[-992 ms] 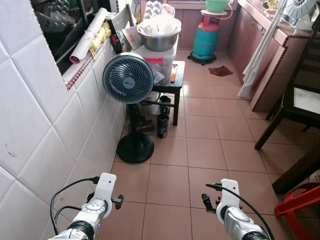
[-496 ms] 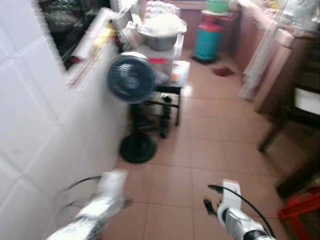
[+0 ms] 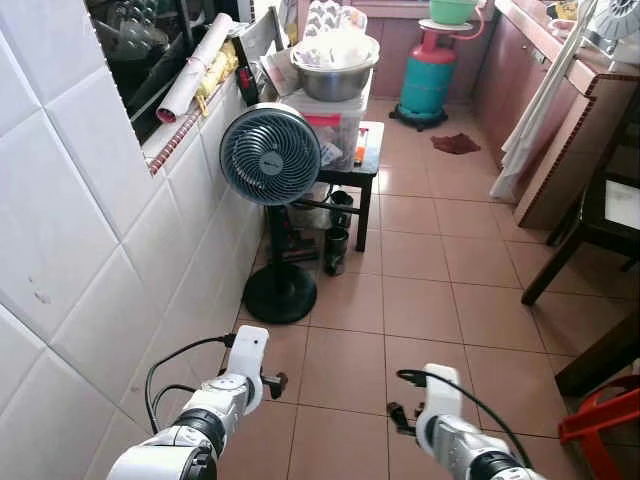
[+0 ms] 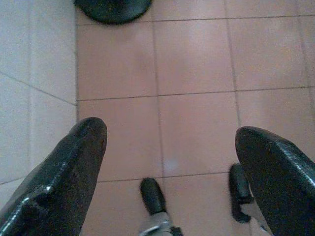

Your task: Setting the table

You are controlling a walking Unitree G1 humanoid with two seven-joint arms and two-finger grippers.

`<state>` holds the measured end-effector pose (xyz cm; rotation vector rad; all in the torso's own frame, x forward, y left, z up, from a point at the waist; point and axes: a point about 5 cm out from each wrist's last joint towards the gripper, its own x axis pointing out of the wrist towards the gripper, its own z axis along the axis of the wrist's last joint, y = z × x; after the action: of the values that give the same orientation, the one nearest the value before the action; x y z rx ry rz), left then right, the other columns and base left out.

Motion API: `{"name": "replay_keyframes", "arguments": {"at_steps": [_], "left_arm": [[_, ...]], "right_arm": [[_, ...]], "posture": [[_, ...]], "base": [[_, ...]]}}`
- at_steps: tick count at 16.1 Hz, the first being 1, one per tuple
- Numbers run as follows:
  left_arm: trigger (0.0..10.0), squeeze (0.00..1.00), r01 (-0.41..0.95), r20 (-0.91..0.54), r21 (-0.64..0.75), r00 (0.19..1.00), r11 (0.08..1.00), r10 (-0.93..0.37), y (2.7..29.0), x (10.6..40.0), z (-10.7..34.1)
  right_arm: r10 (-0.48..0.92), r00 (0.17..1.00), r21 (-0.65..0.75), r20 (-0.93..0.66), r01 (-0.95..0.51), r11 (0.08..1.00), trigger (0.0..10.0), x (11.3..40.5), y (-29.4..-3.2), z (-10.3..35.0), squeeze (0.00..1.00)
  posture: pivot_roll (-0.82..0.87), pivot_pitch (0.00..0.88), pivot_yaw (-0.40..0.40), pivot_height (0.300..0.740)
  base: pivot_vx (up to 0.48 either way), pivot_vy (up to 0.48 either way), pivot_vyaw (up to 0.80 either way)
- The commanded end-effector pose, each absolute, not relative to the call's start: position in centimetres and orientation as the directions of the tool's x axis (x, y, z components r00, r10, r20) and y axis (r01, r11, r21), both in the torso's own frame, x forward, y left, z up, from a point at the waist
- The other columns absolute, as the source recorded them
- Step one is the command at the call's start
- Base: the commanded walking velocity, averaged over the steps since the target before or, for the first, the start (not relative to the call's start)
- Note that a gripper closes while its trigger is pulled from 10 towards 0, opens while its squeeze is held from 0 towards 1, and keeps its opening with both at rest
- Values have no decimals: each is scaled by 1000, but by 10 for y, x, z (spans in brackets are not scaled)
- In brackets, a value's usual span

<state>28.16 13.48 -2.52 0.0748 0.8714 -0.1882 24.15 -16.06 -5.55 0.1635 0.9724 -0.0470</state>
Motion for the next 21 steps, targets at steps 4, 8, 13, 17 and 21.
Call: {"name": "replay_keyframes", "arguments": {"at_steps": [4, 8, 13, 17, 21], "left_arm": [[10000, 0, 127, -809, 78, 588, 989, -12, 180, 260, -40], [10000, 0, 104, -680, -16, 728, 994, -87, 180, 278, -24], [10000, 0, 323, -307, -170, 880, 931, -362, 163, 321, 37], [10000, 0, 377, -6, -81, 926, 923, -378, 167, 298, 89], [10000, 0, 291, -94, -127, 948, 948, -303, 186, 245, 86]], "right_arm": [[-32, 551, 3, -834, 62, 998, 10000, 226, -189, -63, 0], [-30, 654, -60, -756, -24, 998, 10000, 242, -193, -50, 0], [179, 875, 145, -449, -126, 981, 10000, 305, -183, 14, 0], [184, 962, 127, -200, -161, 979, 10000, 273, -184, 63, 0], [167, 976, 30, -139, -165, 986, 10000, 221, -183, 89, 0]], "posture": [[2, 0, -2, 740], [7, 0, -9, 740], [27, 0, -13, 740], [45, 0, -9, 740], [54, 0, 1, 740]], "base": [[0, 0, 0], [0, 0, 0], [0, 0, 0], [0, 0, 0], [0, 0, 0]]}}
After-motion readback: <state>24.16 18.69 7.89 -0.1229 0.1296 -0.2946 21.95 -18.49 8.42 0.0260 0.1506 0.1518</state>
